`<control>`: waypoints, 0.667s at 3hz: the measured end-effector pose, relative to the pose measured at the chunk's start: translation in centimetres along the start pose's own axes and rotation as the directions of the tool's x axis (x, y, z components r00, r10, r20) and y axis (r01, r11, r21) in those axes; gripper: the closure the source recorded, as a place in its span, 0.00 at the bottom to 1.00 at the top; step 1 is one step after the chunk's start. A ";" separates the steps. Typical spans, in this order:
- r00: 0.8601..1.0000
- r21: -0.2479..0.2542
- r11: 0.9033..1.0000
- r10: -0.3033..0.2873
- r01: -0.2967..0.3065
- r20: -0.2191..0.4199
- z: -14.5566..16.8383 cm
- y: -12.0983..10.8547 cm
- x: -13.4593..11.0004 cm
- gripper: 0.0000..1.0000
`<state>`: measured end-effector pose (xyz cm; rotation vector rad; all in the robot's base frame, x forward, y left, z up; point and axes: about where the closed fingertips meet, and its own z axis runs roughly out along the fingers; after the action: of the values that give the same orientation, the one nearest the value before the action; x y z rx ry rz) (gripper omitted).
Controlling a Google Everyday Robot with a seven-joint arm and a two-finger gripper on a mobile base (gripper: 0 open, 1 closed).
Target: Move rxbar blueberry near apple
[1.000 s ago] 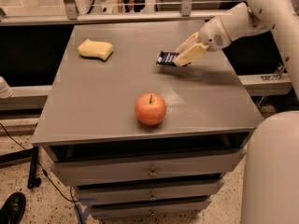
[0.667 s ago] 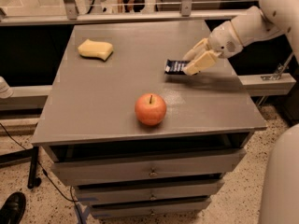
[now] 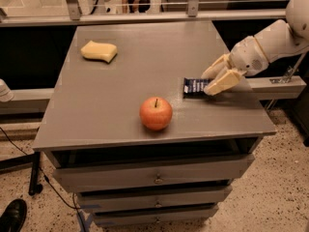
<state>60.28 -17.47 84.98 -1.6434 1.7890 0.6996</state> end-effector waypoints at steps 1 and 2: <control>1.000 -0.036 0.999 -0.024 0.023 -0.008 -0.1 2.6 0.6 1.00; 0.998 -0.089 0.994 -0.059 0.058 -0.001 0.7 4.9 -0.1 1.00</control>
Offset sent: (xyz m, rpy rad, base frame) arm -0.0791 0.0202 -0.0013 -0.0014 0.0348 0.1848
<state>55.42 -16.44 84.52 -1.7491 1.7270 0.7605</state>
